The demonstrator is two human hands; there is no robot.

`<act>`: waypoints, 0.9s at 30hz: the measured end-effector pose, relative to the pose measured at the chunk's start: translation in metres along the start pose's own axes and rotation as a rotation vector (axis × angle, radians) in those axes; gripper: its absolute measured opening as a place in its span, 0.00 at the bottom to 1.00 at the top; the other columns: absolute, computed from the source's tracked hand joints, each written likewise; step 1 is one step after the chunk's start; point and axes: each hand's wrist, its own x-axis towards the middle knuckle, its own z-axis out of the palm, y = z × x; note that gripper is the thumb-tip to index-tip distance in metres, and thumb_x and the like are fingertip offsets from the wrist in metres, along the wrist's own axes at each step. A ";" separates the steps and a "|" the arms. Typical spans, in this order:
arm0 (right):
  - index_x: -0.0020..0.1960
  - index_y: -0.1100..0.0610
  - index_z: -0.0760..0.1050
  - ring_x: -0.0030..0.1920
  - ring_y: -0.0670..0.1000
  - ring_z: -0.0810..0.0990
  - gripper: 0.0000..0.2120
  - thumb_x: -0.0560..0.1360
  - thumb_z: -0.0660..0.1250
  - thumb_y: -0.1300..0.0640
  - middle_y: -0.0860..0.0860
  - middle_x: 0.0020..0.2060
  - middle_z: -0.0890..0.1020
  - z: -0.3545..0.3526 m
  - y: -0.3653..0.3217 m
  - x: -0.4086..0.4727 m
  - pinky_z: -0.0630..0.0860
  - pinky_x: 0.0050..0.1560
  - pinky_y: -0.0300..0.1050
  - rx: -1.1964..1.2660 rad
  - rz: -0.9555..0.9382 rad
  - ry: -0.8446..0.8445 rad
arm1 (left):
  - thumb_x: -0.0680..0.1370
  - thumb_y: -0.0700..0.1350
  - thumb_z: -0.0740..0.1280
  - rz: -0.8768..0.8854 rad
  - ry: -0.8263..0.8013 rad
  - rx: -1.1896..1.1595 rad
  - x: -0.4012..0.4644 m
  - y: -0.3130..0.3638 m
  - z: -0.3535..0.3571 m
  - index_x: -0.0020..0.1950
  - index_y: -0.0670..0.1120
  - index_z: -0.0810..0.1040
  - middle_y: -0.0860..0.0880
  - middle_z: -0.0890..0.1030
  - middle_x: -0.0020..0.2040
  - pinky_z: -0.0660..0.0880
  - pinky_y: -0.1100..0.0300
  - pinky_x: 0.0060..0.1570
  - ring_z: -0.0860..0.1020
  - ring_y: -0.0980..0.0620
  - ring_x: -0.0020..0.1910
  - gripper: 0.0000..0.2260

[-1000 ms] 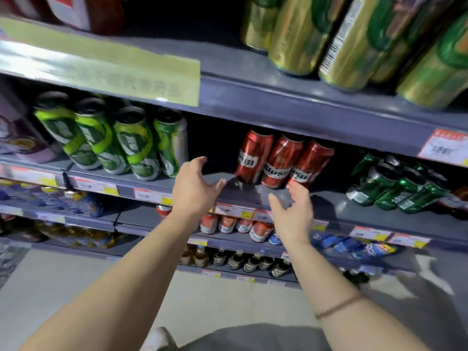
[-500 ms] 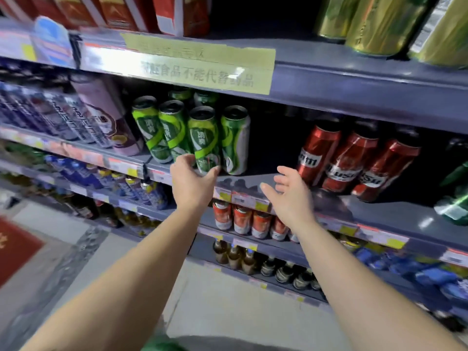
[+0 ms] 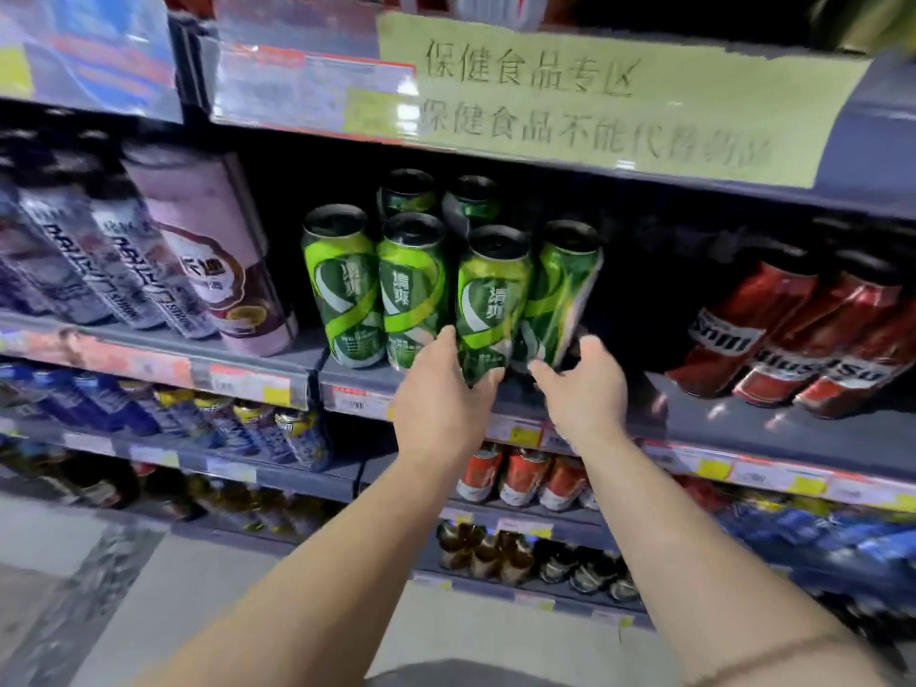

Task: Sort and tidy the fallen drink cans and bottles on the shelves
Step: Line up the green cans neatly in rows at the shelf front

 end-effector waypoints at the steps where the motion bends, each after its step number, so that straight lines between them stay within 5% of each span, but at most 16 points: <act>1: 0.39 0.54 0.66 0.45 0.60 0.78 0.15 0.72 0.71 0.51 0.57 0.42 0.79 0.003 -0.001 0.004 0.66 0.39 0.45 0.000 0.010 -0.006 | 0.76 0.56 0.68 -0.002 -0.004 -0.029 0.000 -0.002 0.000 0.73 0.46 0.66 0.49 0.77 0.63 0.75 0.55 0.52 0.76 0.49 0.60 0.29; 4: 0.49 0.54 0.76 0.46 0.56 0.79 0.09 0.71 0.72 0.56 0.52 0.44 0.81 0.007 -0.004 0.019 0.69 0.42 0.42 0.035 -0.015 -0.014 | 0.76 0.54 0.70 -0.010 0.021 -0.095 -0.002 -0.006 0.002 0.73 0.46 0.67 0.50 0.79 0.62 0.77 0.52 0.53 0.78 0.51 0.58 0.29; 6: 0.58 0.52 0.77 0.47 0.53 0.80 0.17 0.70 0.74 0.57 0.49 0.46 0.82 0.008 -0.007 0.026 0.70 0.43 0.40 0.113 -0.038 -0.027 | 0.75 0.52 0.71 0.000 0.045 -0.117 -0.006 -0.005 0.002 0.70 0.46 0.71 0.50 0.81 0.59 0.78 0.52 0.52 0.79 0.50 0.57 0.25; 10: 0.58 0.54 0.77 0.47 0.50 0.79 0.15 0.73 0.73 0.55 0.46 0.44 0.80 0.014 -0.010 0.040 0.70 0.45 0.39 0.238 -0.085 -0.072 | 0.74 0.49 0.72 0.026 0.044 -0.157 -0.011 -0.004 0.000 0.61 0.49 0.75 0.53 0.83 0.50 0.79 0.51 0.47 0.81 0.51 0.51 0.17; 16: 0.66 0.55 0.74 0.48 0.48 0.80 0.20 0.75 0.68 0.64 0.47 0.47 0.81 0.022 -0.013 0.054 0.71 0.41 0.26 0.311 -0.063 -0.182 | 0.75 0.49 0.71 0.059 0.024 -0.156 -0.011 -0.009 0.000 0.66 0.51 0.74 0.53 0.82 0.52 0.79 0.54 0.47 0.80 0.53 0.50 0.20; 19: 0.74 0.52 0.67 0.51 0.47 0.79 0.28 0.76 0.62 0.69 0.49 0.57 0.81 0.018 -0.011 0.047 0.72 0.50 0.33 0.406 -0.035 -0.211 | 0.76 0.48 0.70 0.048 -0.017 -0.151 -0.011 -0.011 -0.001 0.65 0.51 0.74 0.51 0.83 0.47 0.78 0.56 0.43 0.79 0.52 0.42 0.18; 21: 0.72 0.50 0.68 0.54 0.45 0.78 0.30 0.74 0.61 0.70 0.46 0.57 0.79 0.007 -0.008 0.035 0.73 0.52 0.37 0.362 -0.066 -0.248 | 0.76 0.48 0.70 0.050 -0.040 -0.137 -0.010 -0.011 -0.002 0.64 0.52 0.74 0.51 0.83 0.47 0.77 0.56 0.43 0.80 0.51 0.45 0.17; 24: 0.66 0.46 0.69 0.55 0.46 0.79 0.31 0.63 0.69 0.54 0.44 0.57 0.79 -0.001 -0.007 0.007 0.76 0.55 0.46 0.222 -0.088 -0.436 | 0.77 0.43 0.67 0.054 -0.067 -0.122 -0.009 -0.005 0.000 0.68 0.50 0.73 0.51 0.82 0.54 0.73 0.60 0.46 0.79 0.50 0.54 0.20; 27: 0.59 0.45 0.69 0.54 0.47 0.79 0.30 0.60 0.74 0.41 0.44 0.54 0.80 -0.004 -0.003 -0.004 0.78 0.56 0.51 0.194 -0.064 -0.314 | 0.77 0.37 0.63 0.082 -0.162 -0.165 -0.011 0.006 0.006 0.73 0.49 0.68 0.51 0.80 0.61 0.71 0.63 0.51 0.77 0.49 0.59 0.24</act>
